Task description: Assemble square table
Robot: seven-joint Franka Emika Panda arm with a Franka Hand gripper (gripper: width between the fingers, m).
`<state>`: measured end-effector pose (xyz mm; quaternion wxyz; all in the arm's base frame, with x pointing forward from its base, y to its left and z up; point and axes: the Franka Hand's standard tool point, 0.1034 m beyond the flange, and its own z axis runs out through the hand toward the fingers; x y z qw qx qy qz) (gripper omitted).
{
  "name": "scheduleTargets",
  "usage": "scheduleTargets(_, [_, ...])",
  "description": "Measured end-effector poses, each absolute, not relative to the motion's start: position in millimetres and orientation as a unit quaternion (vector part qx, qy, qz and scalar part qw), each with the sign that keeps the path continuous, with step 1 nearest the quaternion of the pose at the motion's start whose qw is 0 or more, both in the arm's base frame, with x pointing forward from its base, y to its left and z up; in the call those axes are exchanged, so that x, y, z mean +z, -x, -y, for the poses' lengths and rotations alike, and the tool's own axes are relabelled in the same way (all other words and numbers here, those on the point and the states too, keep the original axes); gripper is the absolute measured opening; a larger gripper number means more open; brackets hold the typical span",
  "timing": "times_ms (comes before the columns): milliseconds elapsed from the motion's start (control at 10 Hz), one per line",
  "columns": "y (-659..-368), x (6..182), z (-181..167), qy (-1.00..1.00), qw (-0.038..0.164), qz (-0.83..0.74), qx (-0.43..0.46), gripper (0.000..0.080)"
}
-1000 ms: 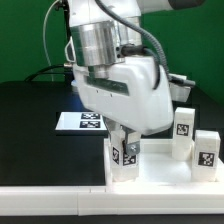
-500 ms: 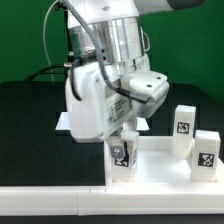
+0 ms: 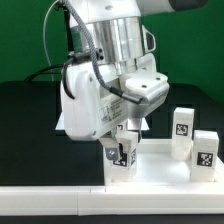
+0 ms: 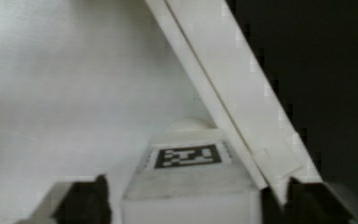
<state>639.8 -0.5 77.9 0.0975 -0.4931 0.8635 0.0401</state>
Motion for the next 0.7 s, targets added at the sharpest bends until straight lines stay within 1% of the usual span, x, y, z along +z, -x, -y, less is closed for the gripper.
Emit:
scheduleTargets(100, [-642.6,91.7,-4.1,0.498,0.105,-0.86,0.044,0.055])
scheduleTargets(200, [-647.8,109.3,-7.7,0.501,0.117,-0.857,0.044,0.0629])
scheduleTargets(300, [-650.4,116.0,-9.4,0.501,0.122,-0.855,0.042,0.0643])
scheduleTargets(500, [-648.6,108.8,-8.9,0.501,0.118,-0.856,0.043,0.0649])
scheduleTargets(700, [-648.4,108.5,-8.8,0.501,0.117,-0.856,0.043,0.0649])
